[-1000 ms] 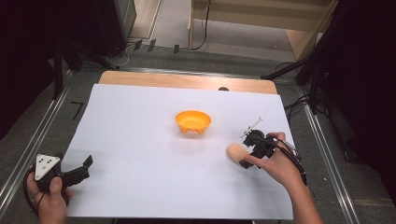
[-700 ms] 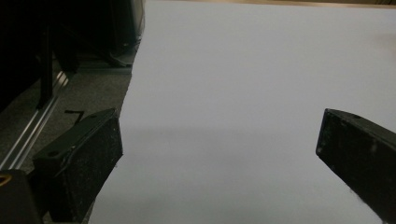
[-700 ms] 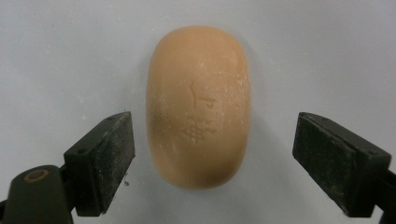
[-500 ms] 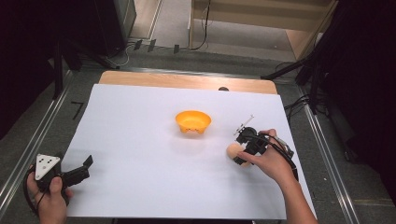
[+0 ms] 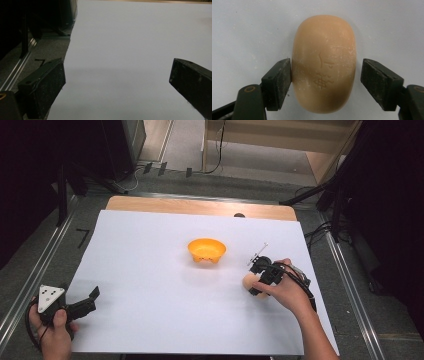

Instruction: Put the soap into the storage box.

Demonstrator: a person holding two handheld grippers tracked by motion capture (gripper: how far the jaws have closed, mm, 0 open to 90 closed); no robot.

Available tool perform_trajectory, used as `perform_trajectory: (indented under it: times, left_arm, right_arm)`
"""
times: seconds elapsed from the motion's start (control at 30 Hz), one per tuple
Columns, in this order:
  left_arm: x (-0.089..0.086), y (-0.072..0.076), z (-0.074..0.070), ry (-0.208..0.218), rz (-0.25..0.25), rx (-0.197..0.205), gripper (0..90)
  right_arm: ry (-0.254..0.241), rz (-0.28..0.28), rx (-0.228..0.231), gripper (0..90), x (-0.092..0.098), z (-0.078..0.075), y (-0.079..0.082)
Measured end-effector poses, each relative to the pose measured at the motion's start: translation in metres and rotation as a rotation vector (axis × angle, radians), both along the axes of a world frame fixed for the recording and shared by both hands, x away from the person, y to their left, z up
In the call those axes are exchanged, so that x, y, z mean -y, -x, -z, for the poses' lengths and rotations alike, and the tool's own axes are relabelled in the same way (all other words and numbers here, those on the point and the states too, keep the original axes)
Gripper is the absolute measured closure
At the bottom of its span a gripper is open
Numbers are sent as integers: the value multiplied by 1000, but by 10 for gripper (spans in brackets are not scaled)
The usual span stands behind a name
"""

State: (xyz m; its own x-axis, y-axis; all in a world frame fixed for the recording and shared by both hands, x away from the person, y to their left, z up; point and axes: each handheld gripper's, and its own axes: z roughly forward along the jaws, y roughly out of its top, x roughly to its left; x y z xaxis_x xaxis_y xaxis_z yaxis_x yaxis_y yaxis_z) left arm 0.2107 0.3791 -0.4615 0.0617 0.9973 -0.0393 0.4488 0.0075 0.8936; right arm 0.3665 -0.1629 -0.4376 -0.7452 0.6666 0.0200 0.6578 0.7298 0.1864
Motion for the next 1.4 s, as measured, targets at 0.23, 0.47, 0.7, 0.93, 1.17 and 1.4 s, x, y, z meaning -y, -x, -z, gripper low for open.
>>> perform_trajectory:
  times: [0.23,0.47,0.7,0.93,1.17,1.4]
  left_arm:
    - [0,0,0,-3,1,0,12]
    - [0,0,0,-2,1,-1,12]
    - [0,0,0,-3,2,1,12]
    - [0,0,0,-5,4,0,12]
    - [0,0,0,-6,4,-1,12]
    - [0,0,0,-4,4,1,12]
  right_arm:
    - [8,-6,-14,285,-3,5,-2]
    - [7,-13,-31,320,-6,10,-4]
    - [12,-23,-37,328,-6,10,-6]
    - [27,-85,-1,329,-6,4,-7]
    - [-4,-115,8,329,-5,-13,-11]
    - [1,-186,32,329,-13,-28,-17]
